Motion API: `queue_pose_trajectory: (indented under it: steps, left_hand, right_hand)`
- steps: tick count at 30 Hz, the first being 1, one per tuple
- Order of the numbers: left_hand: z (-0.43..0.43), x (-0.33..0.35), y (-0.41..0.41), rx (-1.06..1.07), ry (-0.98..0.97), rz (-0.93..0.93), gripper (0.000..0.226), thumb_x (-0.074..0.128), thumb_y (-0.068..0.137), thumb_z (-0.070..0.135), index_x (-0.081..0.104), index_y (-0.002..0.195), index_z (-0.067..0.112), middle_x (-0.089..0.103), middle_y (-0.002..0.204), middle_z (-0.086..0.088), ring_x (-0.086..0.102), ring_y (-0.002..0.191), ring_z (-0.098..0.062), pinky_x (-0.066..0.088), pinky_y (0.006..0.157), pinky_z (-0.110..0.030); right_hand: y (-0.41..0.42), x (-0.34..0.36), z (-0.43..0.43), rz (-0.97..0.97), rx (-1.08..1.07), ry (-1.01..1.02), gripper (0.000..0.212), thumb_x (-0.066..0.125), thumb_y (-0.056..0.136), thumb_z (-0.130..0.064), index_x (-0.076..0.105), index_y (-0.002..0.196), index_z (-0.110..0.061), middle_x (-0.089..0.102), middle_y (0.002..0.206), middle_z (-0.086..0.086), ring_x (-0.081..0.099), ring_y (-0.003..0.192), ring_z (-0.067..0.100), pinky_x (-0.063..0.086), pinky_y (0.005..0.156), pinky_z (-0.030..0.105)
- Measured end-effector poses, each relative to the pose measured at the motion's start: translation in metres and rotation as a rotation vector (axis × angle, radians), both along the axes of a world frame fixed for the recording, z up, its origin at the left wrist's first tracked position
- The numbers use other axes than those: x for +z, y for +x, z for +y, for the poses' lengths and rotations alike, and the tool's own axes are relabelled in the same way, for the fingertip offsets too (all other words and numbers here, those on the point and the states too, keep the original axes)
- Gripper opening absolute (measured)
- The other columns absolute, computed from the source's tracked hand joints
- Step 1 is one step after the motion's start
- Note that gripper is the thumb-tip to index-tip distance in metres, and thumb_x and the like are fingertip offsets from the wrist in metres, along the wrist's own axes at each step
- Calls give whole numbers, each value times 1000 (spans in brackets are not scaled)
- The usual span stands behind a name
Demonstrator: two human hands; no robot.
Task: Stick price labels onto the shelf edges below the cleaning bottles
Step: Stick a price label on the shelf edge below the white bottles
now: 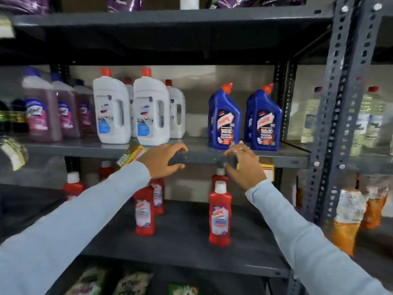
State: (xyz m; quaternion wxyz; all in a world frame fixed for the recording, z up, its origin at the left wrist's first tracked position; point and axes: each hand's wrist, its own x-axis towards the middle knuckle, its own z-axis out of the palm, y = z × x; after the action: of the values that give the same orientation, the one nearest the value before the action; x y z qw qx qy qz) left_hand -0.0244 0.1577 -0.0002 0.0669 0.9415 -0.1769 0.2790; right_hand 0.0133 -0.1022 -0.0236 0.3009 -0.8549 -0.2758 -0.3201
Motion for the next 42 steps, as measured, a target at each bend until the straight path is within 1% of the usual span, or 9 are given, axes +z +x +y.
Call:
queue_pose_trajectory:
  steps: [7, 10, 13, 15, 19, 28, 35, 39, 42]
  left_hand:
    - [156, -11, -27, 140, -145, -217, 24, 63, 81, 34, 53, 97, 19, 59, 107, -4, 55, 99, -27, 44, 79, -36]
    - [203, -31, -15, 232, -228, -147, 31, 64, 80, 45, 57, 93, 17, 51, 124, -8, 47, 115, -28, 42, 92, -40]
    - [215, -44, 6, 208, -258, -42, 34, 65, 77, 51, 64, 86, 18, 33, 146, -14, 21, 139, -32, 11, 116, -51]
    - [208, -47, 17, 210, -308, -28, 32, 61, 78, 53, 65, 80, 22, 25, 153, -14, 4, 144, -30, -15, 112, -48]
    - [195, -43, 30, 258, -367, -26, 22, 59, 80, 51, 66, 76, 30, 27, 153, -7, -7, 145, -28, -26, 104, -51]
    - [194, -37, 27, 254, -367, -31, 14, 55, 86, 35, 66, 77, 33, 42, 142, -4, 8, 144, -29, -19, 108, -57]
    - [207, -41, 20, 171, -243, -37, 13, 62, 81, 43, 69, 79, 33, 36, 149, -2, 10, 144, -29, -20, 107, -54]
    - [204, -53, 17, 259, -65, -122, 12, 66, 79, 42, 72, 81, 33, 30, 152, 0, 8, 145, -29, -14, 111, -58]
    - [204, -53, 18, 293, -8, -148, 15, 65, 80, 44, 73, 84, 32, 35, 150, 0, 17, 142, -28, -5, 113, -57]
  right_hand:
    - [-18, 2, 170, 181, 74, -117, 55, 59, 91, -31, 42, 136, -7, 48, 141, 14, 44, 131, 28, 36, 109, 37]
    - [-13, 19, 223, 200, -10, -254, 59, 52, 94, -30, 29, 144, -9, 41, 146, 17, 42, 132, 33, 38, 107, 44]
    - [-7, 39, 256, 227, -72, -322, 51, 50, 95, -26, 35, 141, -10, 50, 137, 20, 48, 125, 36, 41, 103, 43]
    - [-4, 46, 268, 238, -140, -407, 45, 47, 96, -28, 40, 137, -11, 55, 132, 22, 52, 121, 37, 43, 100, 44]
    - [-4, 57, 287, 198, -268, -571, 42, 43, 96, -40, 46, 128, -14, 59, 121, 20, 57, 110, 39, 45, 84, 40]
    - [-10, 71, 300, 234, -249, -638, 15, 57, 90, -32, 53, 85, -19, 64, 111, 12, 61, 99, 32, 44, 75, 33]
    - [-21, 50, 274, 391, -154, -455, 22, 68, 82, -37, 70, 95, -20, 63, 118, 1, 59, 108, 25, 45, 89, 34]
    - [-19, 6, 280, 162, -331, -544, 26, 70, 79, -38, 75, 99, -23, 45, 144, -5, 38, 134, 23, 23, 117, 49]
    - [-13, -7, 285, 60, -411, -496, 27, 69, 80, -40, 74, 100, -22, 46, 144, -3, 38, 135, 22, 21, 119, 48]
